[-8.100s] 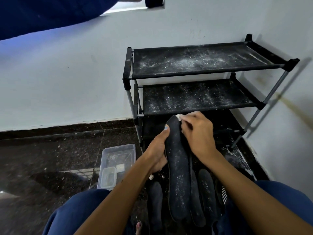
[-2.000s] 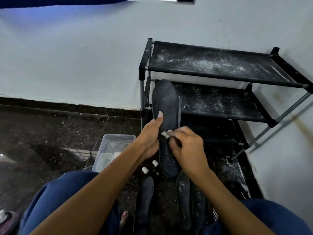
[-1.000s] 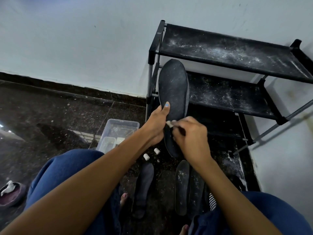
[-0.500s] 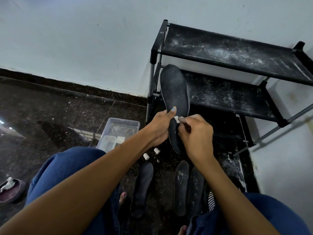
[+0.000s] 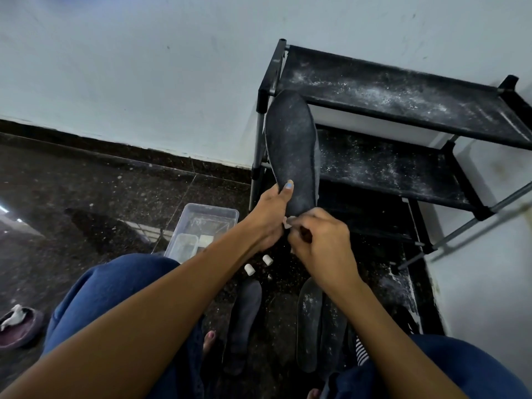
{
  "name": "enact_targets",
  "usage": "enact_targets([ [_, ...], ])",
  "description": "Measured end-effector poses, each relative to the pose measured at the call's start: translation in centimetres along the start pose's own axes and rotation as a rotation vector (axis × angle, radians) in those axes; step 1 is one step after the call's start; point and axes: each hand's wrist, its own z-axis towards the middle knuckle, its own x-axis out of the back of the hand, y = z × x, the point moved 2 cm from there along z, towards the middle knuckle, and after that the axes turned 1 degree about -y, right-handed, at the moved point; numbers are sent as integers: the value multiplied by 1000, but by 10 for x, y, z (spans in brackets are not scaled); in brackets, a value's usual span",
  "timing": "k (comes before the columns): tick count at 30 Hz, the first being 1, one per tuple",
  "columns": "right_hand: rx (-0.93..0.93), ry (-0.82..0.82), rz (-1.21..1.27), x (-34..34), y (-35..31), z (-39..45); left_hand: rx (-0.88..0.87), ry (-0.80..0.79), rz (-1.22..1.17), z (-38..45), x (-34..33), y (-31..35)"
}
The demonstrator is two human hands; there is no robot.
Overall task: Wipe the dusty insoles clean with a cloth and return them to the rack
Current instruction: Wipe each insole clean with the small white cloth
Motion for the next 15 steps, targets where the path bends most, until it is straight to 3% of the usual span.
enact_targets([
  [4, -183, 142, -53, 11, 18, 8, -25, -59, 27, -2, 0, 3],
  [9, -9, -26, 18, 1, 1, 1, -44, -44, 34, 0, 2, 2],
  [13, -186, 134, -47, 10, 17, 8, -46, -79, 11, -2, -1, 4],
  [15, -125, 72, -37, 8, 11, 7, -60, -69, 3, -2, -1, 4],
])
